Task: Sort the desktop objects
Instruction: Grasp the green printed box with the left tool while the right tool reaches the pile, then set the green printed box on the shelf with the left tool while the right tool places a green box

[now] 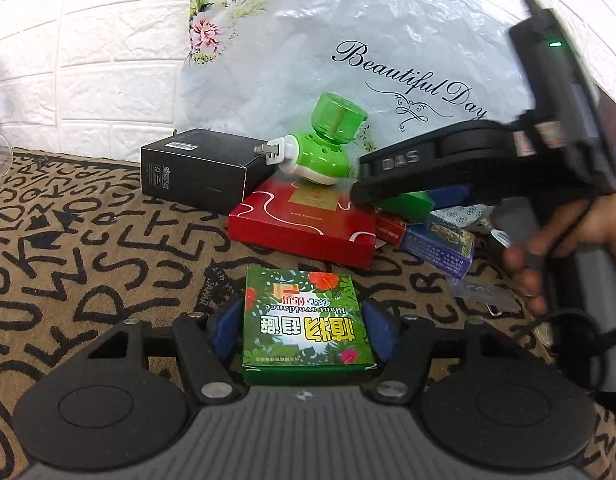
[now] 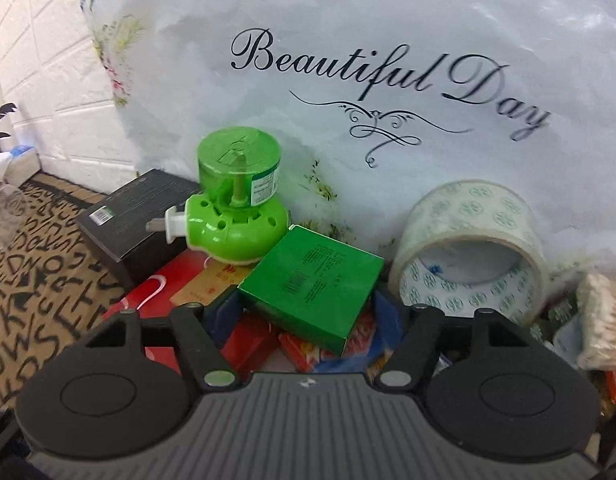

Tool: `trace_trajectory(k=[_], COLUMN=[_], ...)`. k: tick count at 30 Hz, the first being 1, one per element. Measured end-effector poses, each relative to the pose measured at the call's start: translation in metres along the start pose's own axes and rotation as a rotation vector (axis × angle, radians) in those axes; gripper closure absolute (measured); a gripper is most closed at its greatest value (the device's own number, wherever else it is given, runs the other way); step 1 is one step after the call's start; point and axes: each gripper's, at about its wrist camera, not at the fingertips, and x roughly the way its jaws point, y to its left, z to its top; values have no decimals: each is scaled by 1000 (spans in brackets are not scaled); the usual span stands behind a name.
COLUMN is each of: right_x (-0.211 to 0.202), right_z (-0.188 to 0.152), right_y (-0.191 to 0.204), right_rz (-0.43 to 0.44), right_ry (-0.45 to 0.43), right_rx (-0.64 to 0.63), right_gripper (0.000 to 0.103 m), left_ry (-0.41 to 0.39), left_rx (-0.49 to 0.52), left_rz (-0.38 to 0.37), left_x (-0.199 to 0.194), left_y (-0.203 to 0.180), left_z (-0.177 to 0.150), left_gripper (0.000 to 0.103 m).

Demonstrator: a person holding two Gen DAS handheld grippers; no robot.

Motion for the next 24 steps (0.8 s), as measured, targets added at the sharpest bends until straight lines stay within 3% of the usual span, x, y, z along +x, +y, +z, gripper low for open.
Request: trace_trajectory(k=[6, 13, 18, 24], right_x=[-53, -143, -210, -282], right_z=[-19, -46, -60, -69], right_y=[0, 3, -15, -57], right_rz=[63, 139, 161, 97], right_ry=[-41, -141, -225, -340], right_rx=[-15, -55, -64, -27], right_gripper=[36, 36, 35, 35], left_ry=[36, 59, 38, 5], left_rx=[5, -80, -105, -12], left_rz=[4, 0, -80, -218], left_x=[-12, -44, -74, -99], left_y=[1, 8, -10, -71], left_z=[-2, -4, 6, 33], left_gripper=[37, 37, 37, 37])
